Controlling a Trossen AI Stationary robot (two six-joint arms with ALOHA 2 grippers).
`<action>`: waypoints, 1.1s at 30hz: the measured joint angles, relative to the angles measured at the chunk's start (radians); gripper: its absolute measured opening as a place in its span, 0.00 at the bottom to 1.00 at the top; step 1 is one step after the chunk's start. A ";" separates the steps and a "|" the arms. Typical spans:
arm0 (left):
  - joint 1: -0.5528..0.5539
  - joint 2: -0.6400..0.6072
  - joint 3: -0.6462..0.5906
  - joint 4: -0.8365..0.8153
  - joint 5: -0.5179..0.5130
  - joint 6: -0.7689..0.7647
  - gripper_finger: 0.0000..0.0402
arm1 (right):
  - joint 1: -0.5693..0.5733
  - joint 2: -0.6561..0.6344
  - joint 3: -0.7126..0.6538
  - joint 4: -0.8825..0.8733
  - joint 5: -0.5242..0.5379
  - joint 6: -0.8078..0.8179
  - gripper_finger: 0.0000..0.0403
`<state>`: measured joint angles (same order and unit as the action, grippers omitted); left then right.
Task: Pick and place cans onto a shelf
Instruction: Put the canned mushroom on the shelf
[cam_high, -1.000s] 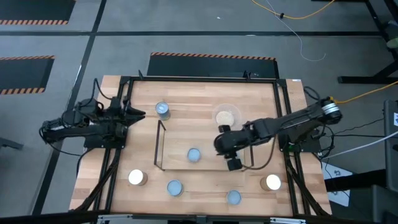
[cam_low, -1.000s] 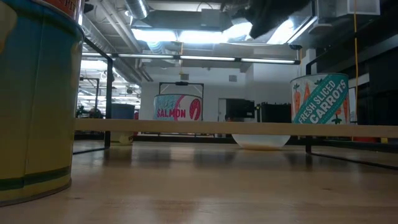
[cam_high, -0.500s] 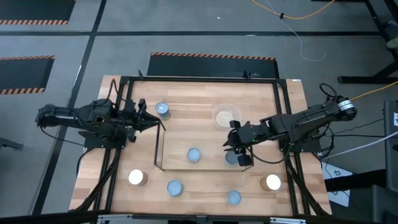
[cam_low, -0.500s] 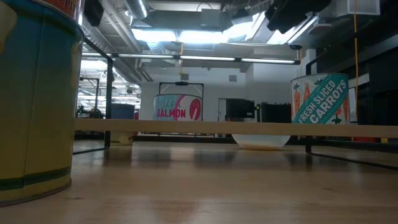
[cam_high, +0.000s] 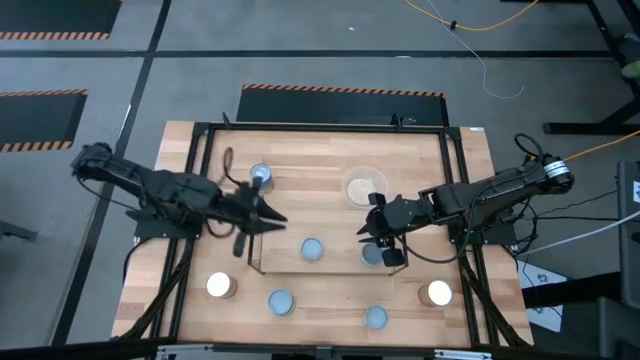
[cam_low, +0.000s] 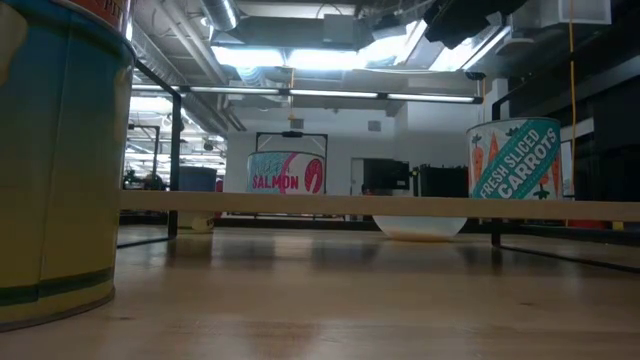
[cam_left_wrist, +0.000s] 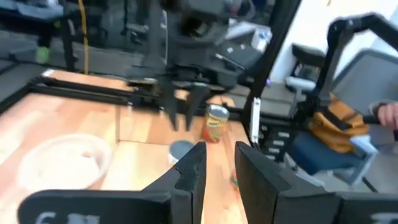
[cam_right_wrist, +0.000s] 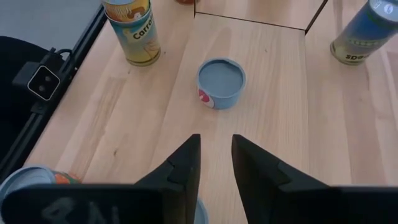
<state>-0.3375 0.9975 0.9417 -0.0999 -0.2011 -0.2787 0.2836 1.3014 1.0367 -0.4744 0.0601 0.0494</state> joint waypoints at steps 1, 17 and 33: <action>-0.019 0.035 0.029 0.000 -0.007 0.000 0.19 | 0.000 0.000 0.000 0.000 0.000 0.000 0.24; -0.283 0.551 0.516 -0.355 -0.114 -0.279 0.18 | 0.000 0.000 0.000 0.002 -0.007 0.058 0.24; -0.414 0.805 0.710 -0.651 0.111 -0.675 0.18 | 0.003 0.001 0.000 0.003 -0.010 0.103 0.24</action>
<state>-0.7513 1.8028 1.6516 -0.7514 -0.0897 -0.9540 0.2864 1.3022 1.0367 -0.4709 0.0502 0.1524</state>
